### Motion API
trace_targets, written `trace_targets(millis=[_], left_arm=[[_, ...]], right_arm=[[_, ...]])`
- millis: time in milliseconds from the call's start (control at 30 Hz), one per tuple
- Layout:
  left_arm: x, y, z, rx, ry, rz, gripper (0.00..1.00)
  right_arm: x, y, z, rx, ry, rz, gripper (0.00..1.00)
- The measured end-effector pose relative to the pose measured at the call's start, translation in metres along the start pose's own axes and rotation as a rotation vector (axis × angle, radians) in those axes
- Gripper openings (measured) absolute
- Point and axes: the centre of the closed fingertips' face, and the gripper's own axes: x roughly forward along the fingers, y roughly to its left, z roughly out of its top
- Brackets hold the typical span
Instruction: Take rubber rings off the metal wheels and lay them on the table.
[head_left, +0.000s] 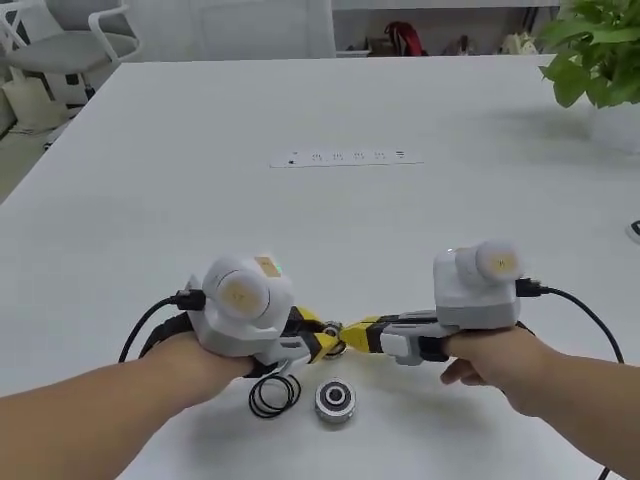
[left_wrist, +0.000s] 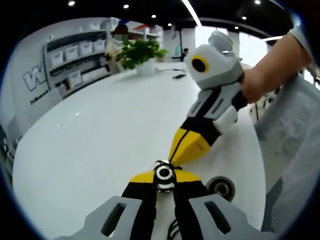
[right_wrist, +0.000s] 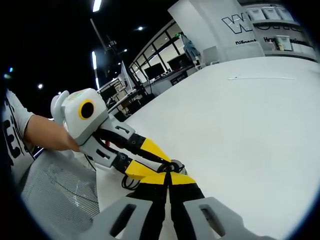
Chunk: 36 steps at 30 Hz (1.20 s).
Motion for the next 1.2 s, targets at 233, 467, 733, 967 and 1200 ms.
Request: trace_targets(millis=[233,467,733,967,1200], left_arm=[[0.000,0.000,0.000,0.000,-0.001,0.003,0.12],[0.000,0.000,0.000,-0.015,-0.009,0.004,0.12],[0.000,0.000,0.000,-0.019,-0.009,0.005,0.12],[0.000,0.000,0.000,-0.012,-0.010,0.006,0.12],[0.000,0.000,0.001,-0.001,-0.012,-0.002,0.13]], right_arm=[[0.000,0.005,-0.001,-0.014,0.004,0.021,0.00],[-0.002,0.006,0.001,-0.008,-0.004,0.030,0.00],[-0.004,0.017,0.005,0.018,-0.022,0.089,0.00],[-0.006,0.004,0.004,0.002,-0.020,0.021,0.00],[-0.006,0.002,0.004,0.001,-0.022,0.013,0.00]])
